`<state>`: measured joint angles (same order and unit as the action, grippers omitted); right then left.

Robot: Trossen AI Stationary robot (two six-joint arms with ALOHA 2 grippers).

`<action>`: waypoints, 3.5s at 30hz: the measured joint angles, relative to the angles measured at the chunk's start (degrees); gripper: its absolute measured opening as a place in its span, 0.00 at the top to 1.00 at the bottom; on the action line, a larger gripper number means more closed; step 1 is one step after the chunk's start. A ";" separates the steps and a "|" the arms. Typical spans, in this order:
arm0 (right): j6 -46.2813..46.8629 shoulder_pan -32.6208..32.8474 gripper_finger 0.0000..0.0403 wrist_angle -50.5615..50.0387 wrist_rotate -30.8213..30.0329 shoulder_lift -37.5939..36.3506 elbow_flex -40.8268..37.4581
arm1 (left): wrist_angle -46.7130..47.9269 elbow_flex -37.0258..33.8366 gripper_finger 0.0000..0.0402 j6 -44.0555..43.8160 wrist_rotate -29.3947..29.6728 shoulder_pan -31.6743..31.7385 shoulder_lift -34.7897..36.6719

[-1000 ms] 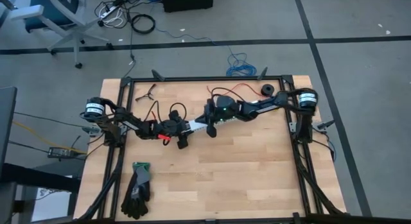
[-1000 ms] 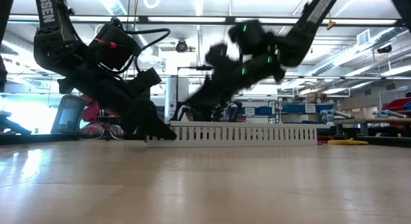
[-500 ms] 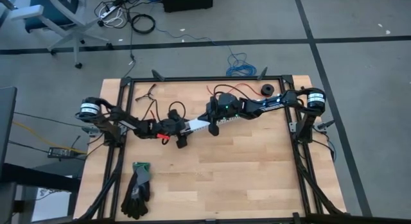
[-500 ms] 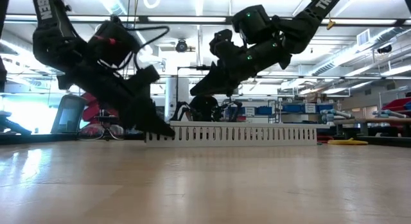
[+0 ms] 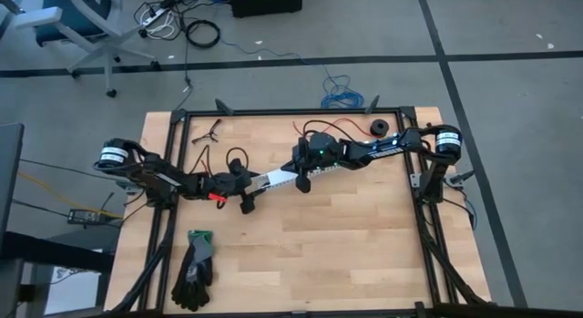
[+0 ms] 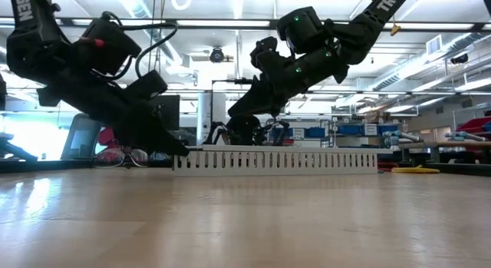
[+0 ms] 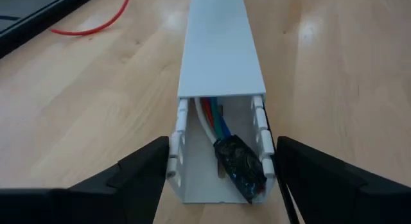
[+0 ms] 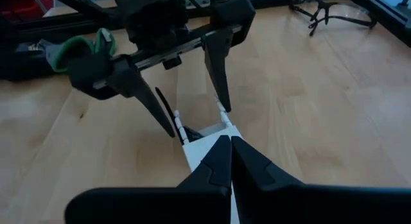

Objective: Ziptie cables
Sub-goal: Close the cable duct

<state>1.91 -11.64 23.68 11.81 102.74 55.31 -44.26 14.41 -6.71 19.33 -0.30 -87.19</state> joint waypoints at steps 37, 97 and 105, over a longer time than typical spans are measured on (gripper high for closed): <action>1.24 0.00 1.00 -17.08 -9.43 -3.96 0.07 | -11.73 1.45 0.43 3.44 3.19 -0.02 -12.23; -1.91 -0.28 1.00 -14.86 -6.38 -5.68 0.72 | -11.14 1.49 0.42 3.27 3.41 -0.09 -12.18; -3.06 0.39 1.00 -21.11 -8.22 -10.90 0.63 | -11.14 1.49 0.34 1.43 2.67 -0.15 -12.18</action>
<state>-1.15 -11.25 2.57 3.60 91.83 55.94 -55.40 15.90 -5.28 22.00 -0.45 -99.37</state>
